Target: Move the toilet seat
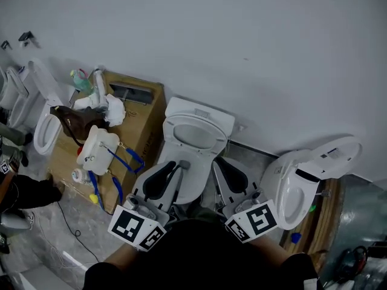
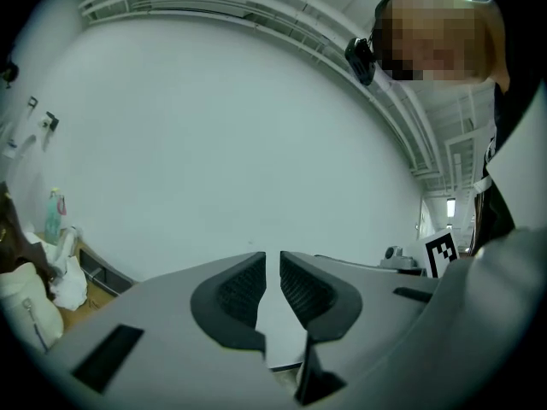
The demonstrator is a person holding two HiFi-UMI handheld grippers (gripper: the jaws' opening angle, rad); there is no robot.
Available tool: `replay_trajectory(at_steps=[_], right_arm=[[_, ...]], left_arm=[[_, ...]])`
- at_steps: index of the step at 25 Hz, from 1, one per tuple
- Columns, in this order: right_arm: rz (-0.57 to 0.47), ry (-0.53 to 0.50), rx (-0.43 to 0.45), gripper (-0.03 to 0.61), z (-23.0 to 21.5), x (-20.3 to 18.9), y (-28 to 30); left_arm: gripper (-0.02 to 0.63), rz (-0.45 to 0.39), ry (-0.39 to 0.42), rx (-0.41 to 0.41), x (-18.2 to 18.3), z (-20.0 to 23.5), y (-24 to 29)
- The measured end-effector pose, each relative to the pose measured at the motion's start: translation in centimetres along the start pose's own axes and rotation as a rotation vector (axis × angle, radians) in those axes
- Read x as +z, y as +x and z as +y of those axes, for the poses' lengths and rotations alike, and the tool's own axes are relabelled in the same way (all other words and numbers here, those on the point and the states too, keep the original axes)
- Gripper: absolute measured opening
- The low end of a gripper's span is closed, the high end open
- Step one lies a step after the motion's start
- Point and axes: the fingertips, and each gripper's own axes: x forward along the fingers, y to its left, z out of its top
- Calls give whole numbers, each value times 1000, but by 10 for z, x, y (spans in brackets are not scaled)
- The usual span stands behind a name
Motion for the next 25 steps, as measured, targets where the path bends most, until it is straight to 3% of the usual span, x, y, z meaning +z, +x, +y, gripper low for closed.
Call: replay_trajectory(at_steps=[16, 25], right_arm=[[-5, 0, -41, 45, 61, -17, -12], [-27, 29, -60, 44, 61, -16, -19]], left_arm=[[61, 39, -5, -116, -14, -16, -47], [61, 46, -42, -93, -18, -4, -54]])
